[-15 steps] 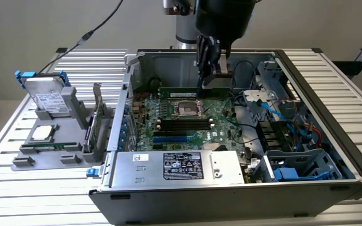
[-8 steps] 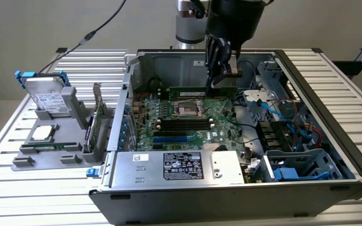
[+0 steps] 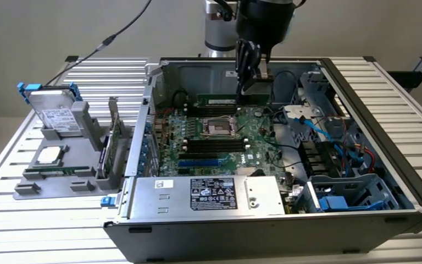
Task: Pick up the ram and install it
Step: 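Pick up the ram and move it above insertion slot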
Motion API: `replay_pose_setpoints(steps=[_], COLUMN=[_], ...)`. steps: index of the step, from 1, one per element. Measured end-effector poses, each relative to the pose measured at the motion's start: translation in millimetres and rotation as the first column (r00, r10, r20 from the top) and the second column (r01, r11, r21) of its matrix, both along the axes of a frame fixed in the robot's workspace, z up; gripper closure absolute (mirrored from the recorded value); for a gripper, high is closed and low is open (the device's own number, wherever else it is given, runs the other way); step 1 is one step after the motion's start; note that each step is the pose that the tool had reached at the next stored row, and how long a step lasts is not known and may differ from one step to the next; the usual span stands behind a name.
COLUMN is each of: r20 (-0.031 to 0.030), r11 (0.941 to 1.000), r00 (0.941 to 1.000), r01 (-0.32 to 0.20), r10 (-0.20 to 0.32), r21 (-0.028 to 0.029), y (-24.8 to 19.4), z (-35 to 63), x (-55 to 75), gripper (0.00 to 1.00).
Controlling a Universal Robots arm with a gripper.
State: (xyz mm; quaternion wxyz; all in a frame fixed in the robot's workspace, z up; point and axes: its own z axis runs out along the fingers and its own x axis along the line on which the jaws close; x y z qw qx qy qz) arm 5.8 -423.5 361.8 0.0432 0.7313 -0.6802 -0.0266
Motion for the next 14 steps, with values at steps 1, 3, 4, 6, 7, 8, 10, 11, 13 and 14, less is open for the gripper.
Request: replay_pose_setpoints(steps=[1, 3, 4, 6, 7, 8, 10, 11, 13, 14], r20=[0.0, 0.0002, 0.0001, 0.0002, 0.0001, 0.0002, 0.0001, 0.0002, 0.0001, 0.0001], r11=[1.0, 1.0, 1.0, 1.0, 1.0, 1.0, 1.0, 1.0, 0.9999, 0.9999], r00=[1.0, 1.0, 1.0, 1.0, 1.0, 1.0, 1.0, 1.0, 1.0, 1.0], r01=[0.0, 0.0, 0.0, 0.0, 0.0, 0.0, 0.0, 0.0, 0.0, 0.0], r10=[0.0, 0.0, 0.0, 0.0, 0.0, 0.0, 0.0, 0.0, 0.0, 0.0], r21=[0.0, 0.0, -0.0005, -0.0028, -0.0042, -0.0053, -0.0078, -0.0091, -0.0123, -0.0131], y=[3.7, 9.0, 11.4, 16.6, 19.4, 22.5, 29.1, 32.6, 39.2, 40.8], z=[-1.6, -4.6, -6.0, -8.5, -10.0, -11.5, -14.3, -15.6, -18.0, -18.6], x=[-1.2, -7.0, -11.0, -17.0, -18.3, -19.1, -20.9, -22.3, -24.9, -25.2], gripper=[0.86, 0.86, 0.86, 0.86, 0.86, 0.86, 0.86, 0.86, 0.86, 0.86])
